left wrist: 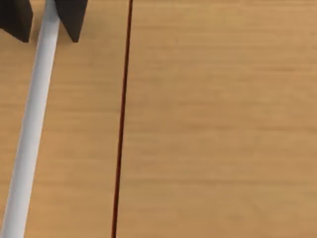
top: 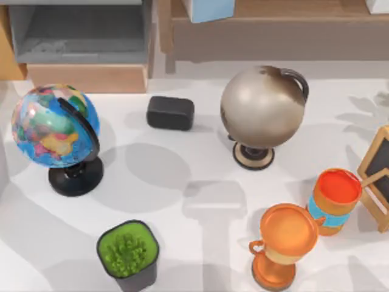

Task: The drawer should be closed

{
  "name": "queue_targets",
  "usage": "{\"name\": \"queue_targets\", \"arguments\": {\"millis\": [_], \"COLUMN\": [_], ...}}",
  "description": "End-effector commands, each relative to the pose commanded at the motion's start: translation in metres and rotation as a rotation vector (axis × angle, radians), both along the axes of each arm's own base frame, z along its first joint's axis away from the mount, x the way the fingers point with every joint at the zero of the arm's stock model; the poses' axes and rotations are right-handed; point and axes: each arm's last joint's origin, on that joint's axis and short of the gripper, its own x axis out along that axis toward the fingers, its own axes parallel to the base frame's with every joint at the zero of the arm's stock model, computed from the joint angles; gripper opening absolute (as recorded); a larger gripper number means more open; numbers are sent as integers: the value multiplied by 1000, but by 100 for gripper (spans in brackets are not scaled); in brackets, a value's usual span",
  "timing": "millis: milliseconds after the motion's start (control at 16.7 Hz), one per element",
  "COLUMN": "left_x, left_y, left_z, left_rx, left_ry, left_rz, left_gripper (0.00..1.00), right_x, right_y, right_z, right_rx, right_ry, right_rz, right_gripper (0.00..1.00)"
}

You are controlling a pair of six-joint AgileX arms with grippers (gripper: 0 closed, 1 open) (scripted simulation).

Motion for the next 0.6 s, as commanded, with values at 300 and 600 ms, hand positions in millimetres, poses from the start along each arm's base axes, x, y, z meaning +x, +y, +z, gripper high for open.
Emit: {"name": "queue_targets", "arguments": {"millis": [300, 600], "left_x": [0, 0], "left_y": [0, 0], "left_z": [0, 0], "left_rx": [0, 0], "left_ry": [0, 0], "left_rz": [0, 0], "left_gripper": [83, 100], "right_x": [0, 0], "right_y": [0, 0], "right_z": [0, 0], "right_rx": [0, 0], "right_ry": [0, 0], "right_rz": [0, 0], "right_gripper": [100, 100]}}
